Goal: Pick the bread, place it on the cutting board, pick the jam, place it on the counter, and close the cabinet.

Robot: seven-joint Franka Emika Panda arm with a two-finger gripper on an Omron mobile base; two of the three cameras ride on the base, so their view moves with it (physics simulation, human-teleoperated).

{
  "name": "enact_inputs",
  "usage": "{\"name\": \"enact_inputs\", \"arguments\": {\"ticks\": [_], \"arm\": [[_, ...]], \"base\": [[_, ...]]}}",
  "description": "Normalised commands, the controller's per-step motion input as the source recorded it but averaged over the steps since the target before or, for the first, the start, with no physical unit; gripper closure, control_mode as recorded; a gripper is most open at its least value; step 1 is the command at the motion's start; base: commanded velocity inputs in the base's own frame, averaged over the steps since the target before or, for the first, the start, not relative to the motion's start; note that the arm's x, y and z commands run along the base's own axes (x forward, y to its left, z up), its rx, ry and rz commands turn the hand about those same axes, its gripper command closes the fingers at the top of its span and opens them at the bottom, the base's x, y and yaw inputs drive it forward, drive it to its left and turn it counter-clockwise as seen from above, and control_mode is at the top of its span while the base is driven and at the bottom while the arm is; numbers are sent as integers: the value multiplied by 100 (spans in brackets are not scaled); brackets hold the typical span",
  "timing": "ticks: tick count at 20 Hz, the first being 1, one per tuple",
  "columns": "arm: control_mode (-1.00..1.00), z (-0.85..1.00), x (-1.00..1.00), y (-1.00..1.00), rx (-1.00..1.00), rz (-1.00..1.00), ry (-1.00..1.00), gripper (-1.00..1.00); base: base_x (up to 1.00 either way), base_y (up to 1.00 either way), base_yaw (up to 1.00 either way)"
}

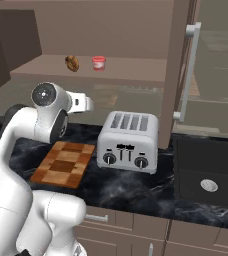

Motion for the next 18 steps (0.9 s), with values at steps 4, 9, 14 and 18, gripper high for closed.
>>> {"name": "enact_inputs", "arguments": {"ticks": [4, 9, 14, 18], "arm": [[-100, 26, 0, -3, 0, 0, -13, -100], [-100, 30, 0, -1, 0, 0, -10, -100], [-100, 30, 0, 0, 0, 0, -1, -100], [-100, 37, 0, -1, 0, 0, 0, -100]], "base": [[0, 0, 0], [0, 0, 0], [0, 0, 0], [0, 0, 0]]}}
